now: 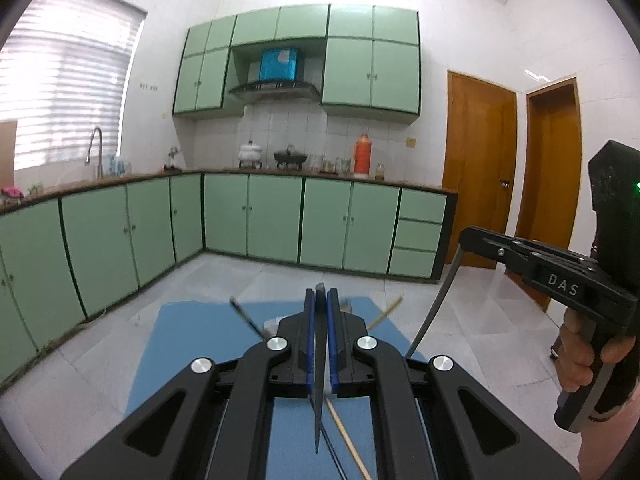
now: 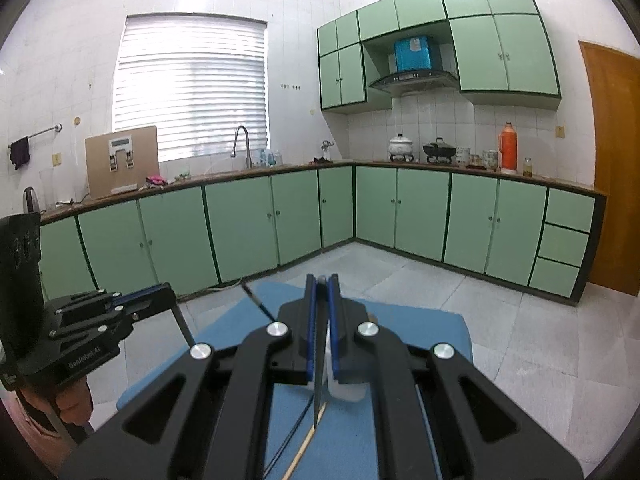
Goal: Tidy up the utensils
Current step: 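Lift both grey chopsticks and carry them over the white holder, then lower the grey chopsticks into the holder and open both tools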
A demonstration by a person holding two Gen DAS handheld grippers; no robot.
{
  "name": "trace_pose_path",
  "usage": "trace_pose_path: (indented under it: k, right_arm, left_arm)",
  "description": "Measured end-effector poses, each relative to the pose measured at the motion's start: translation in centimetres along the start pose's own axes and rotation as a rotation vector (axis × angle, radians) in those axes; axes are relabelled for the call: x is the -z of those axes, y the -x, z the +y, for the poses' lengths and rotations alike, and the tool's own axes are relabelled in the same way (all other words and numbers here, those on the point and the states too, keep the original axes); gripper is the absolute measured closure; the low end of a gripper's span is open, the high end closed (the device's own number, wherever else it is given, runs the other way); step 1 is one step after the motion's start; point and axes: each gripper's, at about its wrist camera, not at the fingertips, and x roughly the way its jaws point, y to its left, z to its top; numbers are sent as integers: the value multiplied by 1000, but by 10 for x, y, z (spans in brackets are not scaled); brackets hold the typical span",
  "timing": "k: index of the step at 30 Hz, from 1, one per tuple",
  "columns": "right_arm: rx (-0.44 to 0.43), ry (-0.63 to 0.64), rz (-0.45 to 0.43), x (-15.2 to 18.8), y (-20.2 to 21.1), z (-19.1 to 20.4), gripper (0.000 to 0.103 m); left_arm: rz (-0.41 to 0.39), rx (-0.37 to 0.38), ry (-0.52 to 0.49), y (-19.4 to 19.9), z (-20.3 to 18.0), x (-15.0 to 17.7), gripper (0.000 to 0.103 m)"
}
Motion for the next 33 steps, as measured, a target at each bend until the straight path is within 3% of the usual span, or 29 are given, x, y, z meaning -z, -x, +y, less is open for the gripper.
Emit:
trace_pose_path:
  k: [10,17,26,33]
  right_arm:
    - [38,6,-60,-60,-31,-13,98]
    - [56,-21,-48,-72,-71,-30,98]
    - [71,-51,27,-45,-130,-47,98]
    - [60,-68,82,-18,-158,-52,98]
  left_arm:
    - [-116,-18,-11,-28,3,-65,97]
    - [-141,-35,4,-69,12,-90,97]
    - [-48,-68,27,-144,31,-69,97]
    - [15,-81,32,-172,39,-45,97]
